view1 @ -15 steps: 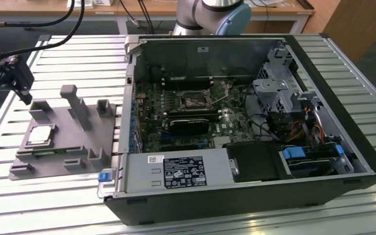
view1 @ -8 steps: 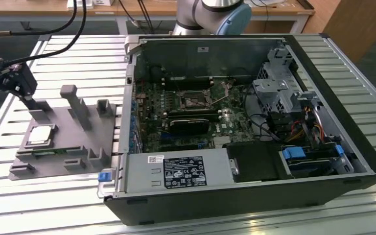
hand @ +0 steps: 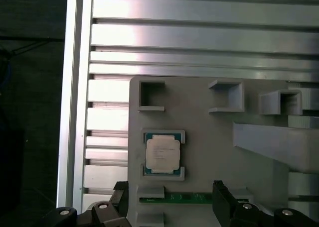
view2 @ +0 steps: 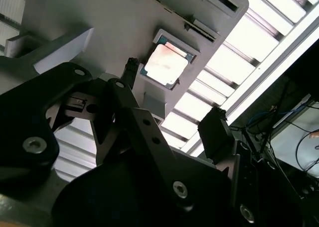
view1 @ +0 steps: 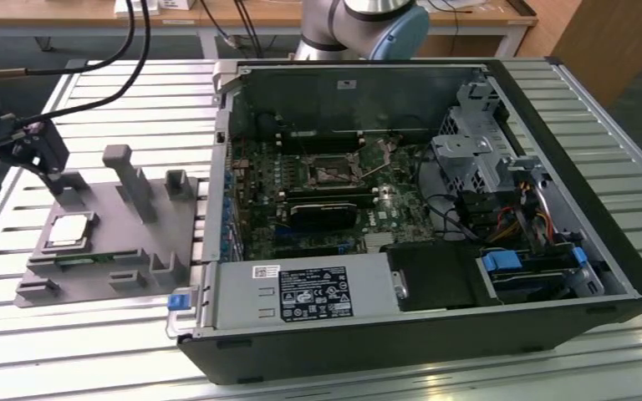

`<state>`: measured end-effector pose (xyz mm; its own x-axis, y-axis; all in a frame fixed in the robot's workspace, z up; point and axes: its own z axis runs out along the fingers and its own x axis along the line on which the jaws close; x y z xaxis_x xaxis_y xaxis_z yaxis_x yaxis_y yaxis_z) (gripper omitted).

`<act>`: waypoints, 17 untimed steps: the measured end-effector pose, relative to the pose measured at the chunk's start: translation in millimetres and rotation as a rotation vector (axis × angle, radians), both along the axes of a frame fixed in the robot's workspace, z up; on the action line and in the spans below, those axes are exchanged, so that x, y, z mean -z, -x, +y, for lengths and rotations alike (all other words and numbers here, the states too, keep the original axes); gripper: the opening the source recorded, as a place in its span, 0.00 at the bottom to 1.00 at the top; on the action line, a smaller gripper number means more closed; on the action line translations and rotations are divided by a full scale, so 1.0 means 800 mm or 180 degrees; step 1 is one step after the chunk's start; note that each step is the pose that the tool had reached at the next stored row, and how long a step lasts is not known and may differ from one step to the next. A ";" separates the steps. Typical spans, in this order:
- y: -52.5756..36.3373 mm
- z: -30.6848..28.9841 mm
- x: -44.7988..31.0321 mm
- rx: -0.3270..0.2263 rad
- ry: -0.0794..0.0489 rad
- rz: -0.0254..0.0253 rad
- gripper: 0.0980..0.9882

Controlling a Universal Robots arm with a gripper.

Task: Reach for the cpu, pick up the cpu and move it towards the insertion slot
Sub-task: 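Pick up the cpu and move it towards the insertion slot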

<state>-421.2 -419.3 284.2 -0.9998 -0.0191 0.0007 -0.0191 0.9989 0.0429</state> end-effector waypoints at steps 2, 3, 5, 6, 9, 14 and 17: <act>0.000 -0.0002 0.0046 0.0000 0.0000 0.0001 0.75; 0.000 -0.0002 0.0065 -0.0001 0.0000 0.0001 0.75; 0.000 -0.0002 0.0097 -0.0010 -0.0001 0.0000 0.75; 0.000 -0.0002 0.0111 -0.0021 -0.0002 0.0000 0.75; 0.000 -0.0002 0.0148 -0.0060 -0.0002 0.0000 0.75; 0.000 0.0000 0.0244 -0.0066 0.0003 0.0002 0.75; 0.000 0.0001 0.0313 -0.0066 0.0003 0.0003 0.75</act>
